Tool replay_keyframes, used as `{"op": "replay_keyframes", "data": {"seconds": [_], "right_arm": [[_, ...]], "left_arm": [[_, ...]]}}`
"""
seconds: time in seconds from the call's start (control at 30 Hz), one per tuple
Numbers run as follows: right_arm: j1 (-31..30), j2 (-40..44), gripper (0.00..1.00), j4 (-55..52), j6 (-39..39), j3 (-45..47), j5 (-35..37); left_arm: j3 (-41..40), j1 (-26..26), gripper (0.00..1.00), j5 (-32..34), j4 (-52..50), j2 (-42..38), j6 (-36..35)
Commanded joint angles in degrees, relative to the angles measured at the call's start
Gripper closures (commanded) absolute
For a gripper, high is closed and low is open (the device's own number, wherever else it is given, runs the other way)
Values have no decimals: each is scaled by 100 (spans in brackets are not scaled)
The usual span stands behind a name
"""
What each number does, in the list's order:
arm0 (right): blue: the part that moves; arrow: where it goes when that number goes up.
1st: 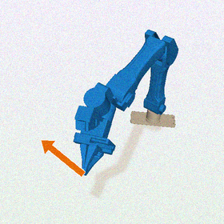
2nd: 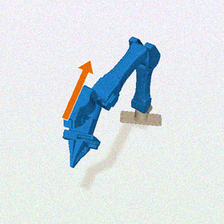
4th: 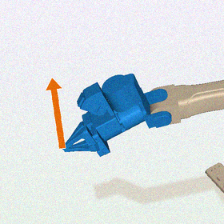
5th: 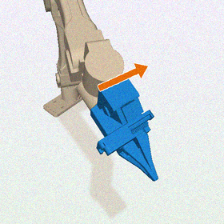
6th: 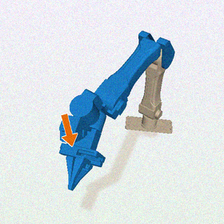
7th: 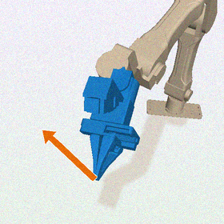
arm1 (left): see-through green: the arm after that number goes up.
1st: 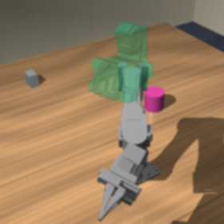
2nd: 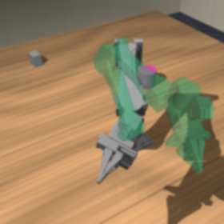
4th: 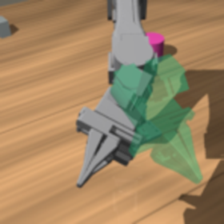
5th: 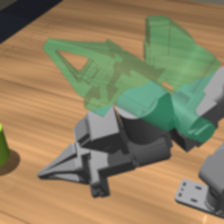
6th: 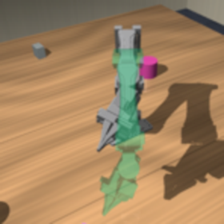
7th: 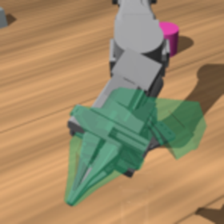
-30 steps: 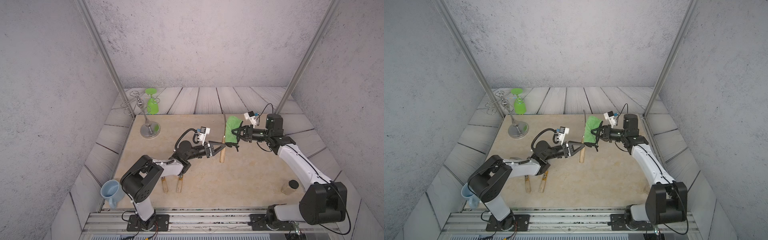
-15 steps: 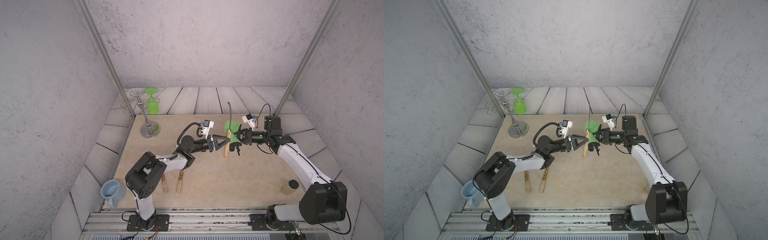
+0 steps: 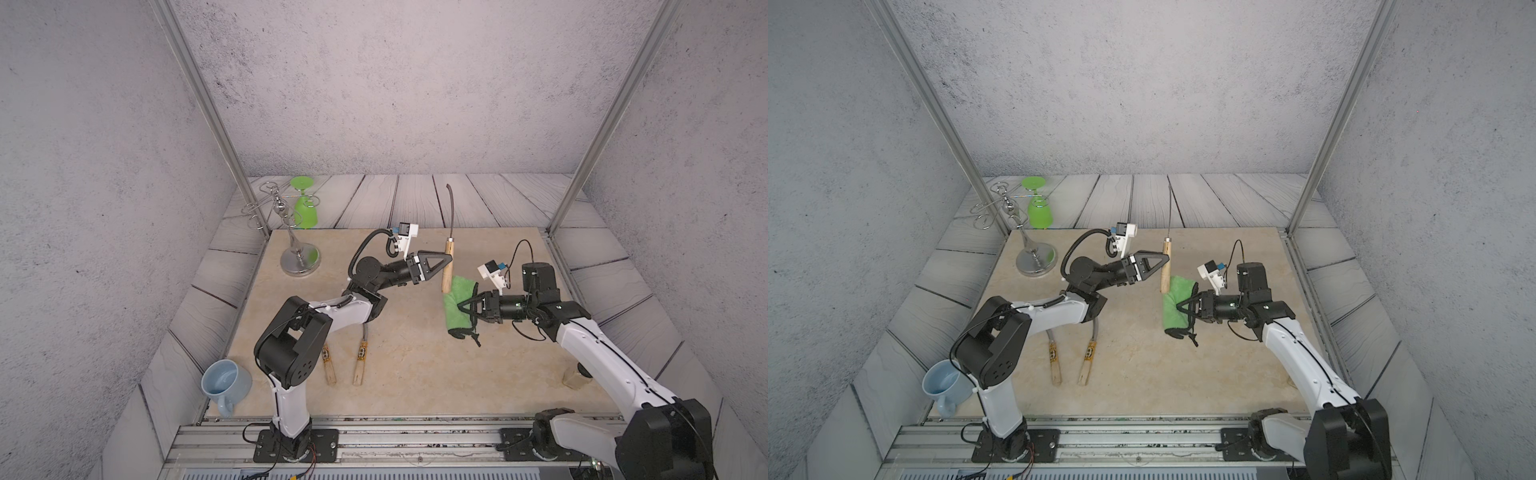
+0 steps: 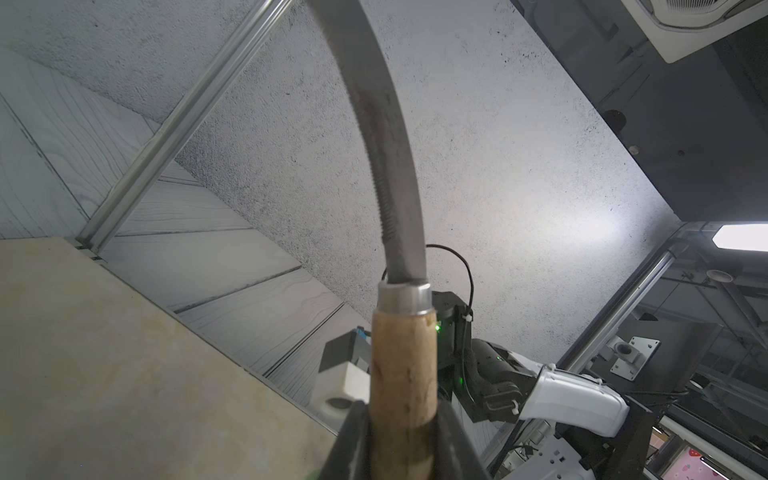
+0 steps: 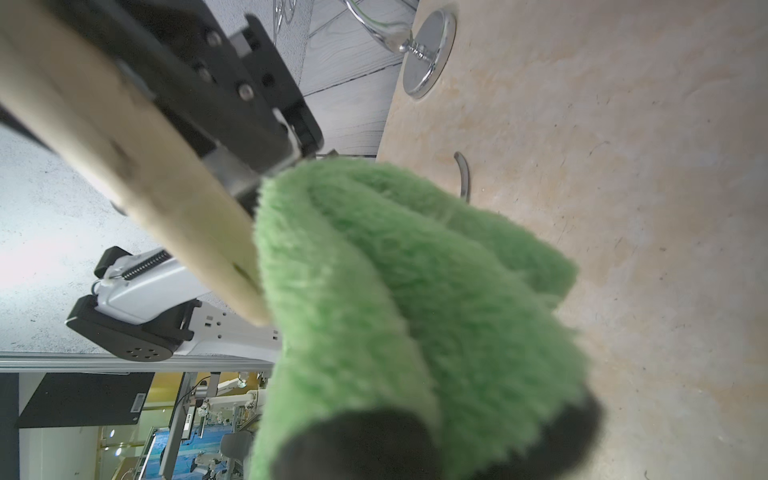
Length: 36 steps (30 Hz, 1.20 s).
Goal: Wipe small sickles with rags
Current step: Wipe the small sickle.
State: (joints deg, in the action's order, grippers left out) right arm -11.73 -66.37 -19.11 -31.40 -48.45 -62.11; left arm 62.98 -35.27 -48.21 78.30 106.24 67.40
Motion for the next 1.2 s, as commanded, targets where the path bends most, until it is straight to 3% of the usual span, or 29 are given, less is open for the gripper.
{"op": "replay_keyframes", "data": {"seconds": [0.0,0.33,0.6,0.9,1.17], "right_arm": [[22,335,81,-47,87,-84,194],[687,-218,82,329,-253,-1375,-195],[633,-706,82,2313,-1838,-1685,-734],[70,-1213,82,1718,-1300,-2173,-674],[-422,-1227,82,942,-581,-2078,-488]], "left_arm": [[-53,87,100,-58,227,-69,146],[-1240,143,100,-259,231,-786,74],[-1151,21,100,-226,238,-903,113],[-625,-225,100,-168,258,-668,181],[-412,-209,100,-126,238,-552,216]]}}
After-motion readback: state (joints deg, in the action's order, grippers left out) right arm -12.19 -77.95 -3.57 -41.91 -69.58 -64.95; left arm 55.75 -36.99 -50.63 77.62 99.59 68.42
